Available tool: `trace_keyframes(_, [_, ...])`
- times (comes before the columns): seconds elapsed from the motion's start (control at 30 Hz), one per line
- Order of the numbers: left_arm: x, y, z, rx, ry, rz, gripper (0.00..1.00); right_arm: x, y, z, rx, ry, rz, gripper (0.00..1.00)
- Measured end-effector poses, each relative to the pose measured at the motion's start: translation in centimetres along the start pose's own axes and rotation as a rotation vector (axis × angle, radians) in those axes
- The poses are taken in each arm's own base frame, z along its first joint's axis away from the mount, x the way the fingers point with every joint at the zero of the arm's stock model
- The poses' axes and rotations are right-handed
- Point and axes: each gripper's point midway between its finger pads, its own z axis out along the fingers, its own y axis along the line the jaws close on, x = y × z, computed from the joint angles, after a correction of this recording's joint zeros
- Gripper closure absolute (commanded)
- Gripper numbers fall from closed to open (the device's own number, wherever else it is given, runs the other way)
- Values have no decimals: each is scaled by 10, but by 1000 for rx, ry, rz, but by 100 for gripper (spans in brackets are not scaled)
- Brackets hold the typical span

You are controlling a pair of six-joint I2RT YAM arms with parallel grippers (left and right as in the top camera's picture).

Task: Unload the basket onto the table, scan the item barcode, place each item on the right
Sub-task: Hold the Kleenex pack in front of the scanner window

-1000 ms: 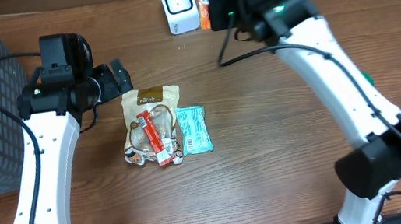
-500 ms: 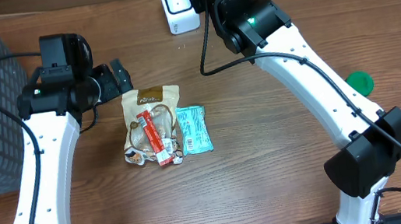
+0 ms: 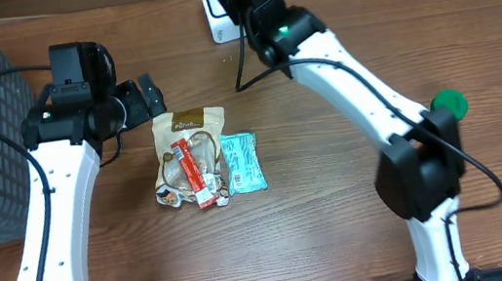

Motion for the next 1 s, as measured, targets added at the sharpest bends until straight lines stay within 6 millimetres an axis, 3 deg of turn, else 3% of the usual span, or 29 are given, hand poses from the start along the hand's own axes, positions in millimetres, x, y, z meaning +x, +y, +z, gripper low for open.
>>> trace_keyframes(0.3, [0, 0, 0, 0, 0, 0, 0, 37, 35, 58, 10, -29, -327, 96])
trace_keyframes(0.53, [0, 0, 0, 0, 0, 0, 0, 43, 44, 77, 42, -81, -506, 96])
trace_keyframes(1.0, [0, 0, 0, 0, 0, 0, 0, 77, 59, 102, 38, -57, -573, 96])
